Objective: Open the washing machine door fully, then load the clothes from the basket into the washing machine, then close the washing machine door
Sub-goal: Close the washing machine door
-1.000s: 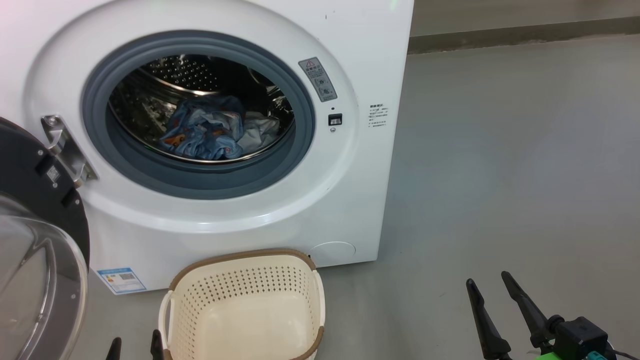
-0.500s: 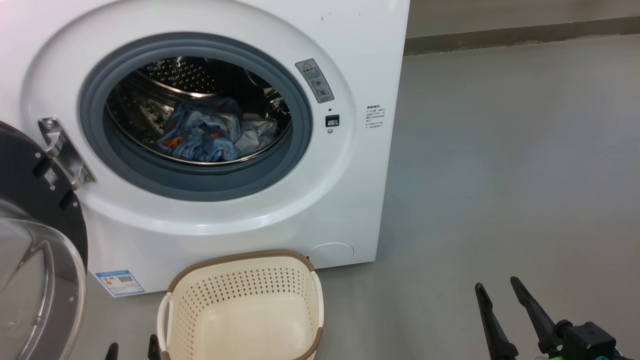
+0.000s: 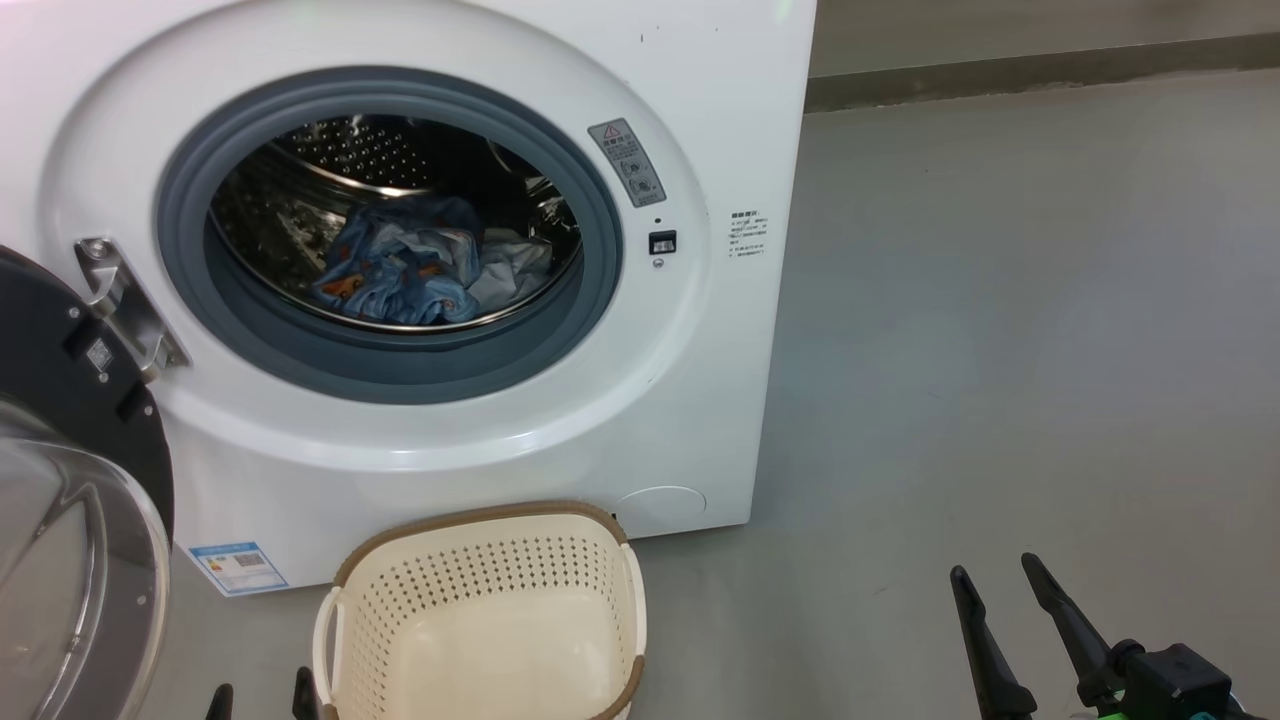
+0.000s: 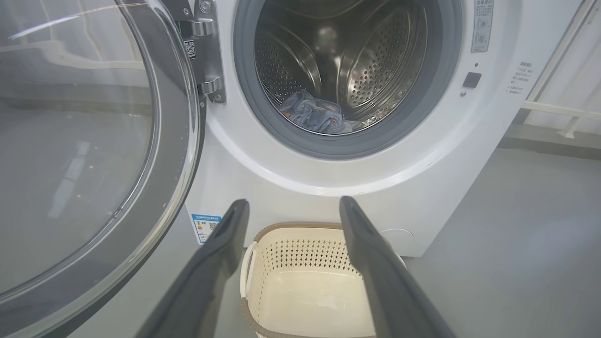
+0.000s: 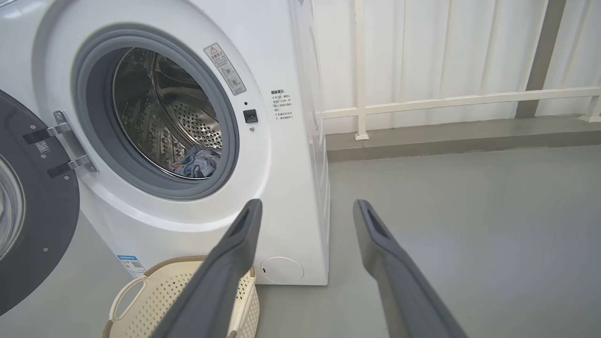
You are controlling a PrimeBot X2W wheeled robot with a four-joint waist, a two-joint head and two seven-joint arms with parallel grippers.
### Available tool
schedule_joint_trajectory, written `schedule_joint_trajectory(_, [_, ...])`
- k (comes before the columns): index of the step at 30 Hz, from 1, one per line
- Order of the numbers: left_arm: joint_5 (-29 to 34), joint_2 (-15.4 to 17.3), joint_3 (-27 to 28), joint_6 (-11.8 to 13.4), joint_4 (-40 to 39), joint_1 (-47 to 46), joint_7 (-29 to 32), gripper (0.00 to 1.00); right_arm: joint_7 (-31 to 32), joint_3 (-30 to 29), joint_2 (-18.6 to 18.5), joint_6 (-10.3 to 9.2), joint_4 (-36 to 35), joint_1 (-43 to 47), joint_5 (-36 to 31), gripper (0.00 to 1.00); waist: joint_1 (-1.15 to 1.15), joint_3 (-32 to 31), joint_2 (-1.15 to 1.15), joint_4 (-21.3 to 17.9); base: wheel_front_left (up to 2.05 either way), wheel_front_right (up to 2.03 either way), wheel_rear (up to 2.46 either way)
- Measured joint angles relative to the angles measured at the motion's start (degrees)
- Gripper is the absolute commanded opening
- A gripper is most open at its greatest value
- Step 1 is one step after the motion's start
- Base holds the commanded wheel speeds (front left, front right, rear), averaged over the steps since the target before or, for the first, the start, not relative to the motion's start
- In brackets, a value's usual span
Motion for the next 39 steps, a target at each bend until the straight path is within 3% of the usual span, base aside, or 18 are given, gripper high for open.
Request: schedule_joint_trajectory(39, [1.1,0.0,-0.2,1.0,-0.3,0.8,0.0,1.0,0.0,0.0,0.4,0.0,-0.2,0.0,0.0,1.0,0.0,0.7,0.0,0.1,-0.1,0.1,0.0])
